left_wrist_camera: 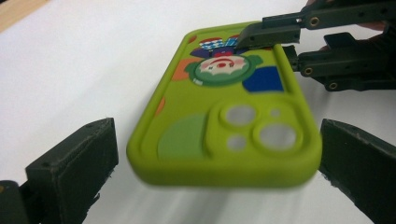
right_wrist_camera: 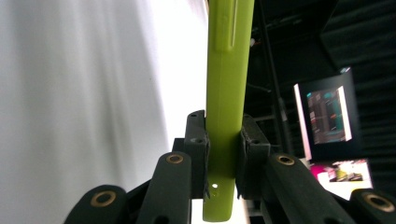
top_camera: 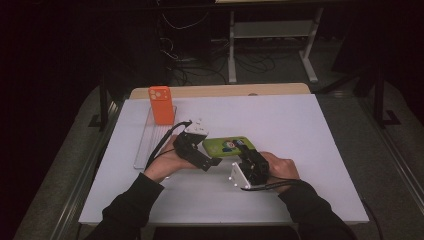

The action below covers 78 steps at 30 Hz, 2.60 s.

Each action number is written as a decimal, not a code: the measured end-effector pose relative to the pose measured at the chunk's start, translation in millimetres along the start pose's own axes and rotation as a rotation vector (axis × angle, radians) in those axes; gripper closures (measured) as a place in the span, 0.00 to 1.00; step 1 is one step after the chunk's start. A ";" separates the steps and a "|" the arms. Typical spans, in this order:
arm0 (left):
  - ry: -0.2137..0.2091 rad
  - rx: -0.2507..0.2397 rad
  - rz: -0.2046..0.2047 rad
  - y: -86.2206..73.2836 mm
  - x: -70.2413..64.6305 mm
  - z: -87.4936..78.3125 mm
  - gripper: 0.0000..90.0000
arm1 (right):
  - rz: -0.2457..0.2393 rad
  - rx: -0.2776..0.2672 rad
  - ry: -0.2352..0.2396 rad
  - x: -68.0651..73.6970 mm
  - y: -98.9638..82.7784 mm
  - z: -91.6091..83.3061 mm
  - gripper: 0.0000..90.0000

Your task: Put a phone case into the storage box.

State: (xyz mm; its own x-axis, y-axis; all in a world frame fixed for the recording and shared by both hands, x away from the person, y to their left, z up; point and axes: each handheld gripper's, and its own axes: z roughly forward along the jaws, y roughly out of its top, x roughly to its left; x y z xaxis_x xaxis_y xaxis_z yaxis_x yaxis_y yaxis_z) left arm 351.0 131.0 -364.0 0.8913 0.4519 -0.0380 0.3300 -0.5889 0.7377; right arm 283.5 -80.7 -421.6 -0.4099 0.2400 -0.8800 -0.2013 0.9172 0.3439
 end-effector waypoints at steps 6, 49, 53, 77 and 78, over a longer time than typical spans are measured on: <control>0.006 -0.008 -0.001 -0.1 4.4 -2.7 0.00 | 0.125 0.004 0.078 -10.4 -6.2 1.5 0.84; 0.036 -0.177 -0.161 16.1 7.1 0.3 0.00 | 1.180 -0.065 0.508 -48.5 -40.7 9.4 0.84; 0.034 -0.194 -0.175 17.9 7.9 3.0 0.00 | 1.183 -0.075 0.516 -48.2 -38.3 9.5 0.84; -0.002 -0.252 -0.180 22.7 2.1 20.5 0.00 | 1.171 -0.124 0.567 -39.1 -13.8 9.5 0.84; 0.001 -0.252 -0.182 22.5 1.8 21.4 0.00 | 1.171 -0.120 0.570 -38.5 -12.7 9.4 0.84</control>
State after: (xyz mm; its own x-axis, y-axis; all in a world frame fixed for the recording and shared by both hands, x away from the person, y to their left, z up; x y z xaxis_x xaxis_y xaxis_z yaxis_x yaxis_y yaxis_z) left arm 366.7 104.2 -361.9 0.8242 0.5356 -0.1840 0.3966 -0.3139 0.8627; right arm 310.2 -98.6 -395.2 -0.7056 0.6764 0.2110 0.4642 0.2163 0.8589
